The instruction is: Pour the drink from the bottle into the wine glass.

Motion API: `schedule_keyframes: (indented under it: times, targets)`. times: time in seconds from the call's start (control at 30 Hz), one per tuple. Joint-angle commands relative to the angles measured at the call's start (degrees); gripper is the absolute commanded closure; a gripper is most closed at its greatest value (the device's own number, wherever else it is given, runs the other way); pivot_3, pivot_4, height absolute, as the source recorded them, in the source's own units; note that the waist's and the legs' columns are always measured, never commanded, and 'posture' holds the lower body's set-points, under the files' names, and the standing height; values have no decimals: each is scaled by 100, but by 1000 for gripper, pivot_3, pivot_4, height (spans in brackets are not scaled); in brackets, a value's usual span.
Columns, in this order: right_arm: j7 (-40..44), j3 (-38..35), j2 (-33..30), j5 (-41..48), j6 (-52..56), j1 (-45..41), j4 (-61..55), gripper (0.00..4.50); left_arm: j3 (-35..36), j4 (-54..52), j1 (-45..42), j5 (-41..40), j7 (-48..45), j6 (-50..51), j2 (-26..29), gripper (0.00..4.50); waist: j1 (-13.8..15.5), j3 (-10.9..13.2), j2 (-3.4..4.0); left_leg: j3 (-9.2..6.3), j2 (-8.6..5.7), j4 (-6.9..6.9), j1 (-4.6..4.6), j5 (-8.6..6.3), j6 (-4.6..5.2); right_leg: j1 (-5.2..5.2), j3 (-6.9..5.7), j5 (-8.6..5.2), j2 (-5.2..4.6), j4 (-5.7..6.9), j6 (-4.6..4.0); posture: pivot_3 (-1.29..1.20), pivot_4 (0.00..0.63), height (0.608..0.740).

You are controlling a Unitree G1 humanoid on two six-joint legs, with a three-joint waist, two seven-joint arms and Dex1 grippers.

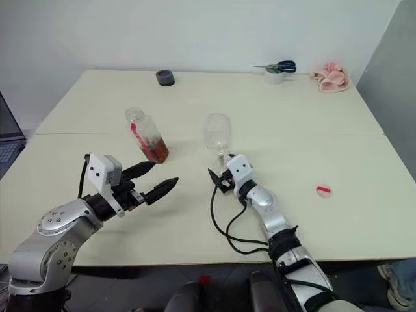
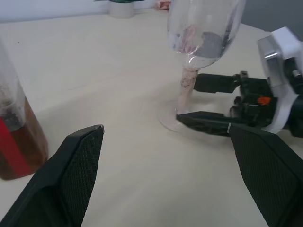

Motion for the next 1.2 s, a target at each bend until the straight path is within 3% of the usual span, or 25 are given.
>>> schedule_keyframes:
  times: [0.03,0.13,0.23,0.33,0.43,0.57,0.77,1.2]
  targets:
    - [429,-133,-519,233,747,457,-1542,54,259,140,152,200,220,-443,-151,0,5,0,0,0,0,0,0,0,0,0,0,0,-1,-1,0,0,150,740]
    - [994,-263,-1223,554,1553,743,-2484,54,300,424,168,373,398,-771,-331,0,24,0,0,0,-1,2,0,0,0,1,-1,0,-2,0,1,0,150,740]
    - [1999,-670,-2556,1147,2646,751,-3411,54,241,909,68,678,586,-1212,-511,0,61,3,4,3,-6,4,0,0,0,2,1,-1,-5,-1,1,0,150,740]
    - [2561,-1187,-3508,1787,3656,103,-3564,54,180,1203,-210,786,684,-1444,-593,0,87,4,1,4,-7,5,0,0,0,3,0,-1,-4,-3,2,0,150,740]
    - [2889,-1478,-3928,2418,4468,-782,-3575,54,154,1419,-526,901,830,-1521,-624,0,71,5,2,7,0,4,3,0,1,1,3,1,7,1,1,0,150,740]
    - [3139,-1567,-3919,3239,5360,-1878,-3640,54,115,1537,-1002,1135,1152,-1437,-594,0,70,5,1,1,5,-3,1,-1,2,0,-1,-1,14,-4,-1,0,150,740]
    - [3088,-1299,-3593,3767,5980,-2707,-3891,54,99,1550,-1410,1278,1419,-1165,-518,0,101,5,1,4,-5,2,-9,-1,1,-1,-2,0,-3,-9,0,0,150,740]
    - [2983,-915,-3376,3655,5983,-2844,-3992,54,-321,2737,-2424,1585,1118,-1284,-459,0,147,5,1,0,-4,4,-10,-1,1,-3,-9,1,-3,-4,-1,0,150,740]
